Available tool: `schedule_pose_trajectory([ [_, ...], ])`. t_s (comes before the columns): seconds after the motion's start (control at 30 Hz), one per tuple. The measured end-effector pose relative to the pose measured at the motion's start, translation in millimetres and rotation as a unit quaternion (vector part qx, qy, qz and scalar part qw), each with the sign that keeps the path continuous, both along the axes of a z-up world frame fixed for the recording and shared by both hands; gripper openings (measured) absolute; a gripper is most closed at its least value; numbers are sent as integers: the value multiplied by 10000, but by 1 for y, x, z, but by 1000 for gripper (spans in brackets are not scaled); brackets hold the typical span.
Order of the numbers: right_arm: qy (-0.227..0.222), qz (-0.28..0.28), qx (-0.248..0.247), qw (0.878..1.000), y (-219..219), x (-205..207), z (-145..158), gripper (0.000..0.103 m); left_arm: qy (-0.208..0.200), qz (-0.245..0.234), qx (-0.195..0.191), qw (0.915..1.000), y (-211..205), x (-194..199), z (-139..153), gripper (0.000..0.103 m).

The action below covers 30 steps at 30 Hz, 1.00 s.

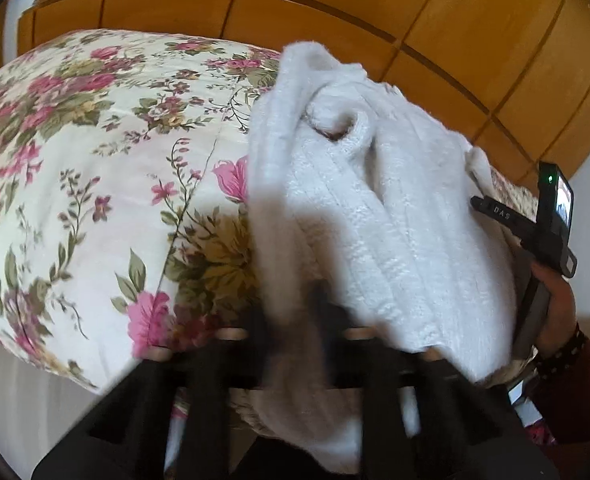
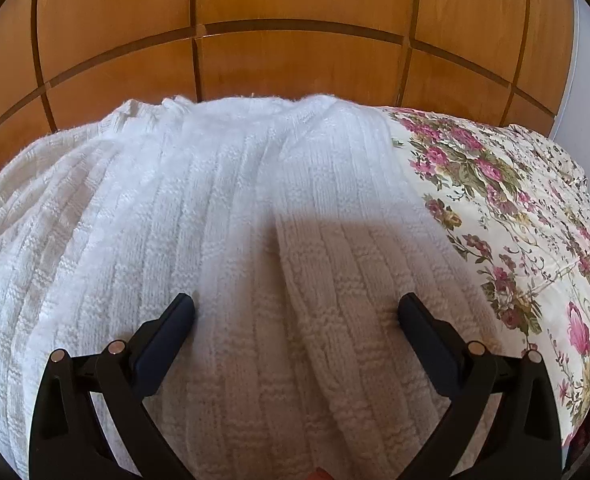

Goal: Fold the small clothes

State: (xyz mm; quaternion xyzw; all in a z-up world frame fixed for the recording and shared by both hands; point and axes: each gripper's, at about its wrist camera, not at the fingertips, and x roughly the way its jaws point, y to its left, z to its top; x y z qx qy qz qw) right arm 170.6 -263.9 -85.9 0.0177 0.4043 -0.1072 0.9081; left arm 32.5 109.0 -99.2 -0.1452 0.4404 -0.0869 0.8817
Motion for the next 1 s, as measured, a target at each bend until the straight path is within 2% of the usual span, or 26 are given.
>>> schedule_pose_trajectory([
  [0.07,-19,1,-2,10000,0,-2,-1,101,82,-162,-33,9998,7,8,6,6],
  [0.13,-22,0,12,10000,2,-5,0,101,33,-223,120,9997,19,14,19,6],
  [0.2,-23,-3,51,10000,2,-5,-1,101,-120,-261,444,9986,33,24,37,6],
  [0.27,-10,-4,77,10000,2,-5,-1,101,-293,-278,927,9949,49,40,58,6],
  [0.4,-9,-9,78,10000,0,-4,0,101,-408,-134,1591,9863,84,72,81,6],
  [0.5,-9,-9,81,10000,0,-4,-1,101,-443,-60,2271,9728,108,97,85,6],
  [0.57,-14,-6,104,9999,-1,-4,-1,101,-389,52,2778,9598,124,115,83,5],
  [0.67,-19,-6,153,9999,-3,-3,-2,101,-408,251,3642,9301,147,138,78,5],
  [0.73,-19,-7,156,9999,-2,-4,-3,101,-284,409,3805,9234,169,154,76,5],
  [0.8,-14,-10,146,9999,-2,-3,-3,101,-75,508,3699,9276,186,169,71,5],
  [0.87,-10,-13,139,9999,-1,-3,-3,101,221,308,3504,9358,199,182,57,5],
  [0.93,-23,-13,160,9999,-2,-3,-3,101,632,134,3430,9371,207,191,34,5],
  [1.0,-28,-14,193,9998,-2,-3,-3,101,857,242,3367,9374,216,192,18,15],
])
